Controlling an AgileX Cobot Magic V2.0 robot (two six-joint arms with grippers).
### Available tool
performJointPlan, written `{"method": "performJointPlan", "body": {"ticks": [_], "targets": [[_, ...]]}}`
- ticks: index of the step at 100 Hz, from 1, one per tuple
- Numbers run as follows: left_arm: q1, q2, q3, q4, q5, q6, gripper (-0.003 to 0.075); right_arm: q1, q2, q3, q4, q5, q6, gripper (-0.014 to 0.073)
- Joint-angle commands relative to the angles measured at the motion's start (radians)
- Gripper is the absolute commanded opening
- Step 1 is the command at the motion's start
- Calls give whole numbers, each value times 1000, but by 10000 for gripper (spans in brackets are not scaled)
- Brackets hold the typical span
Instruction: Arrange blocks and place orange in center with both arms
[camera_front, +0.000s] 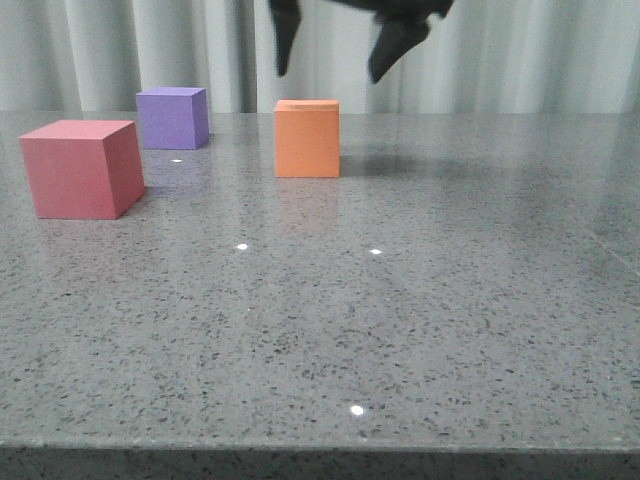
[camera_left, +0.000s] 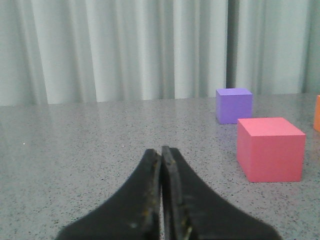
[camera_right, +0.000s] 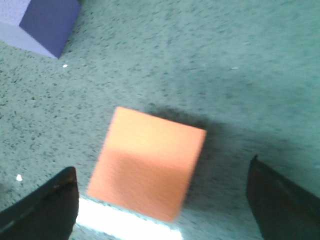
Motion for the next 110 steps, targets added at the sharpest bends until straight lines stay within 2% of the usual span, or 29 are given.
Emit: {"method": "performJointPlan", "body": {"ticks": [1, 22, 65, 92, 110], "targets": [[3, -36, 42, -2, -82, -4, -20, -47, -105, -36, -18, 10, -45, 664], [3, -36, 42, -2, -82, -4, -20, -152, -247, 87, -19, 15, -103, 664], [3, -36, 42, -2, -82, -4, -20, -427, -768, 762, -27, -191, -107, 664], [3, -36, 42, -2, -82, -4, -20, -450, -1157, 1118, -97, -343, -107, 664], [3, -36, 42, -2, -82, -4, -20, -450, -1389, 1325, -98, -544, -107, 664]]}}
